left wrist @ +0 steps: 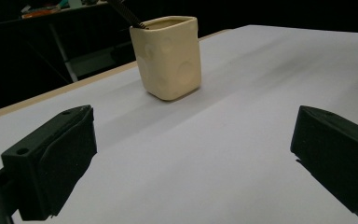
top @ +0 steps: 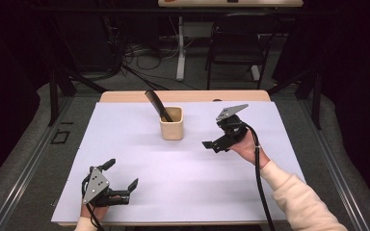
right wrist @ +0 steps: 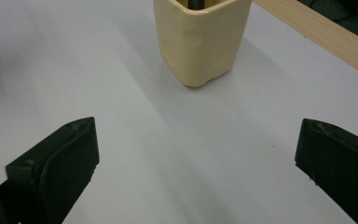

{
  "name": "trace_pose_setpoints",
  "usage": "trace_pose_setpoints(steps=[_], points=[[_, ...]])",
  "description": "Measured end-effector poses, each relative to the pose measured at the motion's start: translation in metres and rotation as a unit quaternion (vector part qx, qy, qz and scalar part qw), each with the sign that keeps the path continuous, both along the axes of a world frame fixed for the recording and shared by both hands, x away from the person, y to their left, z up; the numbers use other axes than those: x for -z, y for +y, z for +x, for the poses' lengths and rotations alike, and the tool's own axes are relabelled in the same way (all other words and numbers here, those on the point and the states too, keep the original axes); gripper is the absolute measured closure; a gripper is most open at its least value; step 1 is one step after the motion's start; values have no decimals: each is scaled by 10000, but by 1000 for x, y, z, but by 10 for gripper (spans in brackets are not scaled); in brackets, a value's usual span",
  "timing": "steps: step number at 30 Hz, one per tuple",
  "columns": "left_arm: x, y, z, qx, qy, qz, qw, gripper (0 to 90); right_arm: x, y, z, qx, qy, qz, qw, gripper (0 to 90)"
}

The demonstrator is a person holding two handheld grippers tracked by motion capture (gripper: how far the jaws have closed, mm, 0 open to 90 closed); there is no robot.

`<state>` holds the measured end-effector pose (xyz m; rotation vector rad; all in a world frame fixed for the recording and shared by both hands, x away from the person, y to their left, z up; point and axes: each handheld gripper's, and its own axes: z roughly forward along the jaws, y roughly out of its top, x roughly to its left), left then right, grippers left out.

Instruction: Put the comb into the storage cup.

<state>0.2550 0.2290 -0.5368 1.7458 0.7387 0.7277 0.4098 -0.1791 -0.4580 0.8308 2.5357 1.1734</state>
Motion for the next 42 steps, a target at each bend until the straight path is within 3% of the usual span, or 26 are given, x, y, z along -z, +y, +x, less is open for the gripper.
trace_pose_setpoints(steps=[21, 42], points=[[0, 0, 0, -29, 8, 38, 10000, 0, 17, -45, -29, 254, -4, 270, 9993, 0], [1, -1, 0, -30, 25, 50, 10000, 0, 32, -76, -67, 479, 2, 169, 9987, 0]])
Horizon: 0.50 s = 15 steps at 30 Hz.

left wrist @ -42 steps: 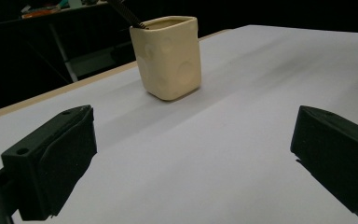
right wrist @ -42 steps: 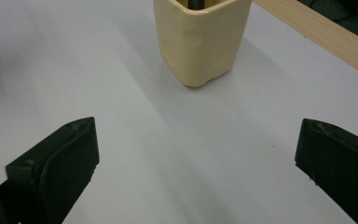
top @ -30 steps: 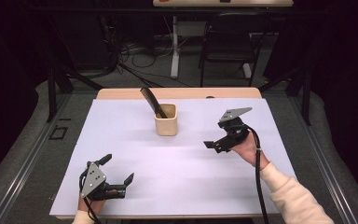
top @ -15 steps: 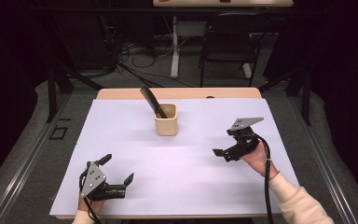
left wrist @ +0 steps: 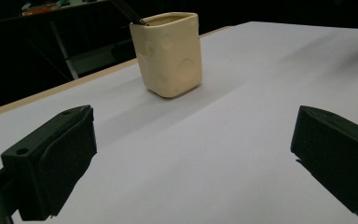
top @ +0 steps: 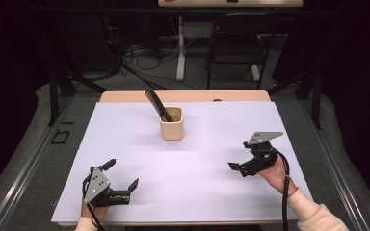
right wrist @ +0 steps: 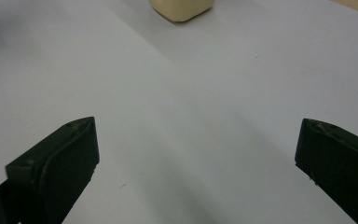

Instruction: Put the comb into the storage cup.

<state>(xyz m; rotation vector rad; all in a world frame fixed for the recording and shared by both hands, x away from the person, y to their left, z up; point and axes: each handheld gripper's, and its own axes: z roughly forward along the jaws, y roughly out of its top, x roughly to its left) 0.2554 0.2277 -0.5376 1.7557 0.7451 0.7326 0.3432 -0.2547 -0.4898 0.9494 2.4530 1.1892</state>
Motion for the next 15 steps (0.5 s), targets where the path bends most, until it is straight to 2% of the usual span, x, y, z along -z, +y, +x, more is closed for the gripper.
trace_pose_setpoints(steps=[15], points=[[0, 0, 0, -3, 7, 3, 10000, 0, 8, -14, -21, 172, -37, 39, 9998, 0]])
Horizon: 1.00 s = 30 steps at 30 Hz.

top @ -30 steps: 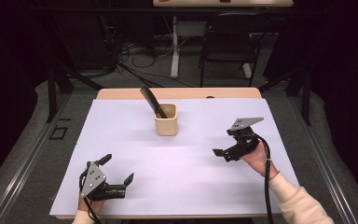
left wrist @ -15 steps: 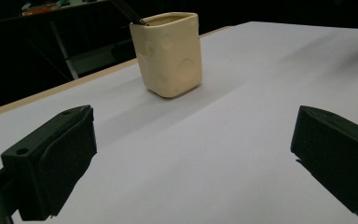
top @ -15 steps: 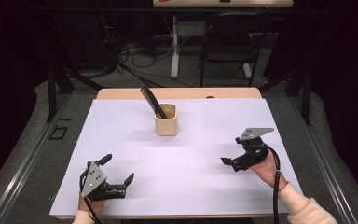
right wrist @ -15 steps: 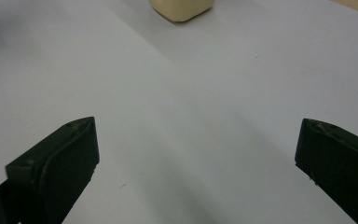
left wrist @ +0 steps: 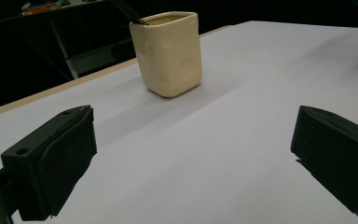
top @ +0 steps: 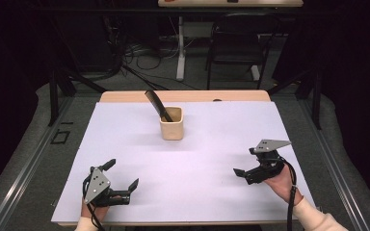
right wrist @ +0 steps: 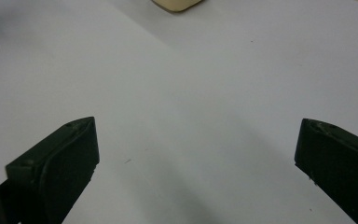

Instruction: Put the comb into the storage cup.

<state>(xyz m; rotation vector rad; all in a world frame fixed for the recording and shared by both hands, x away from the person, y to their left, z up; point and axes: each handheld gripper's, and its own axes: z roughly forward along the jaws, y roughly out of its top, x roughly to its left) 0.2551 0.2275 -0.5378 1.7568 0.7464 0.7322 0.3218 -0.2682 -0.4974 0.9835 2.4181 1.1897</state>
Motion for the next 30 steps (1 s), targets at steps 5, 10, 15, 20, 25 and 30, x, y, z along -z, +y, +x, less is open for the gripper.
trace_pose_setpoints(steps=[5, 10, 15, 20, 25, 30], points=[[0, 0, 0, -2, 1, 4, 10000, 0, 3, -6, -6, 68, -50, 10, 10000, 0], [0, 0, 0, 6, 4, 20, 10000, 0, 6, -11, -12, 120, -37, -4, 9999, 0], [0, 0, 0, 6, 9, 24, 10000, 0, 10, -15, -18, 184, -75, 30, 9998, 0], [0, 1, -1, 5, 10, 29, 10000, 0, 13, -18, -26, 223, -159, 59, 9996, 0], [1, 1, -1, -9, 25, 29, 10000, 0, 15, -20, -34, 267, -233, 118, 9993, 0], [1, 0, -2, -7, 31, 53, 10000, 0, 17, -22, -41, 301, -338, 114, 9989, 0]])
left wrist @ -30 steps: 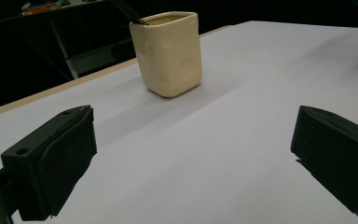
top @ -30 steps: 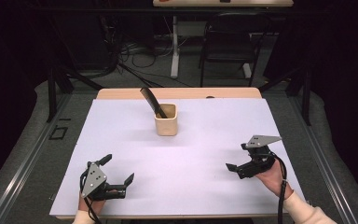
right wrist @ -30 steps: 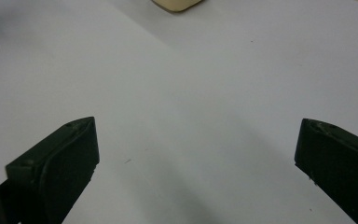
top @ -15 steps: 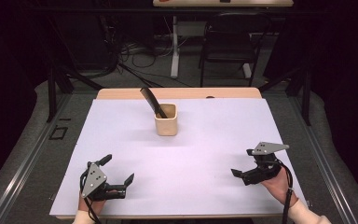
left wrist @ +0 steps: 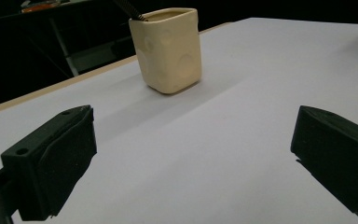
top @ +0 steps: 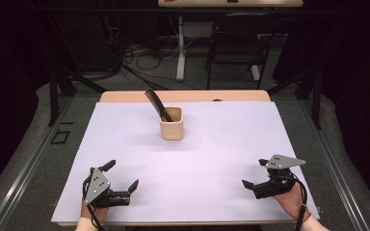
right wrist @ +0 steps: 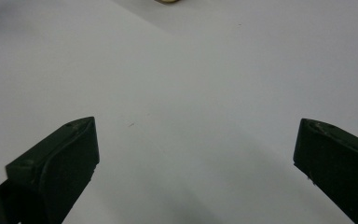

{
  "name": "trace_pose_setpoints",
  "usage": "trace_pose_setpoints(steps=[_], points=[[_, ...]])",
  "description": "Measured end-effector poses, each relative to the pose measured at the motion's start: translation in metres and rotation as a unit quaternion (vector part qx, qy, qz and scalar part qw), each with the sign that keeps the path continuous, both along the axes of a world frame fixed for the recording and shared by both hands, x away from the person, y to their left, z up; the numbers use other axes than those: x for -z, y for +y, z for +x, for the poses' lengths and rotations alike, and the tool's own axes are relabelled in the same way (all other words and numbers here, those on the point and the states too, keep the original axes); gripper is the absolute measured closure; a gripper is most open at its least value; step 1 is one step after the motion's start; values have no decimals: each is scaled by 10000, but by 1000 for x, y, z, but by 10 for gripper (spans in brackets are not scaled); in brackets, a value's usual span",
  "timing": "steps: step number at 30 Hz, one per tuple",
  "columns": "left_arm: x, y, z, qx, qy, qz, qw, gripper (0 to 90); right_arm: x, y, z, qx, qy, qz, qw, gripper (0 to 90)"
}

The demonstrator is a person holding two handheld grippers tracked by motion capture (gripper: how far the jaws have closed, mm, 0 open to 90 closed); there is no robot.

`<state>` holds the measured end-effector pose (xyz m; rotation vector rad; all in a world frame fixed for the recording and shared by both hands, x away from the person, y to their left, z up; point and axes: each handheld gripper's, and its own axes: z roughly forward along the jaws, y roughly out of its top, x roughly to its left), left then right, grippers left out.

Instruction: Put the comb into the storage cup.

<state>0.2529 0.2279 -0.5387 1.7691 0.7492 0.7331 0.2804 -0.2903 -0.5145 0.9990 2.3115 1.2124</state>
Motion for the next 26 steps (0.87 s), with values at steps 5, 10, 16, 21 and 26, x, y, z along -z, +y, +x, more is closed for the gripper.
trace_pose_setpoints(steps=[5, 10, 16, 21, 26], points=[[1, 0, -1, -21, 34, -4, 10000, 0, 4, -3, -7, 49, -91, -13, 9999, 0], [0, 0, -1, -17, 33, -2, 10000, 0, 5, -6, -15, 146, -217, 106, 9996, 0], [0, 1, -1, -5, 22, -2, 10000, 0, 7, -7, -26, 194, -351, 46, 9992, 0], [0, 0, -1, 9, 20, 11, 10000, 0, 5, -10, -30, 212, -455, 49, 9987, 0], [0, -1, 0, 12, 28, 20, 10000, 0, 5, -11, -30, 153, -425, 77, 9989, 0]])
